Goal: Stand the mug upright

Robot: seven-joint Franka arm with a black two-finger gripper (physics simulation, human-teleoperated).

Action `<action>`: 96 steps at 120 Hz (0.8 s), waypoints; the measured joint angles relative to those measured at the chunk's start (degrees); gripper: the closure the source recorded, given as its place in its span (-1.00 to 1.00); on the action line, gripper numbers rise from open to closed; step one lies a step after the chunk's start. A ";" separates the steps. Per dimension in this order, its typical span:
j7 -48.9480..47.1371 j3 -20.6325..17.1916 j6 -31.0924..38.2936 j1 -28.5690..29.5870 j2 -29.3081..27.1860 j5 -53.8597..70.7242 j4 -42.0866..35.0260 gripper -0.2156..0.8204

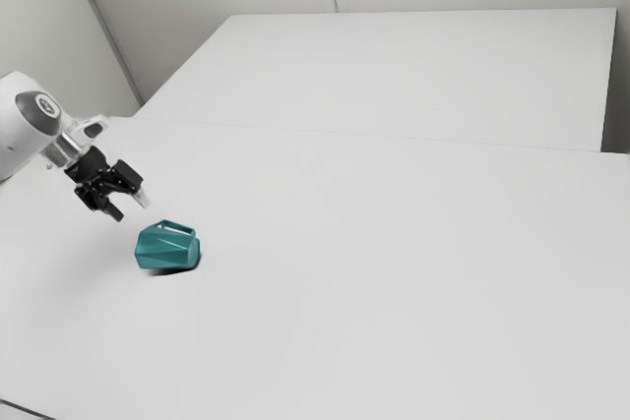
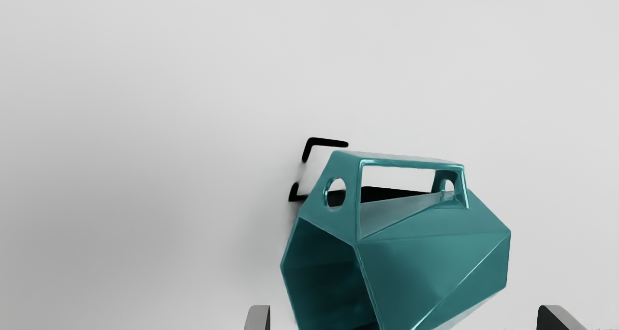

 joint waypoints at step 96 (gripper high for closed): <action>14.35 -2.67 -7.49 5.54 7.58 -16.89 -0.30 -0.58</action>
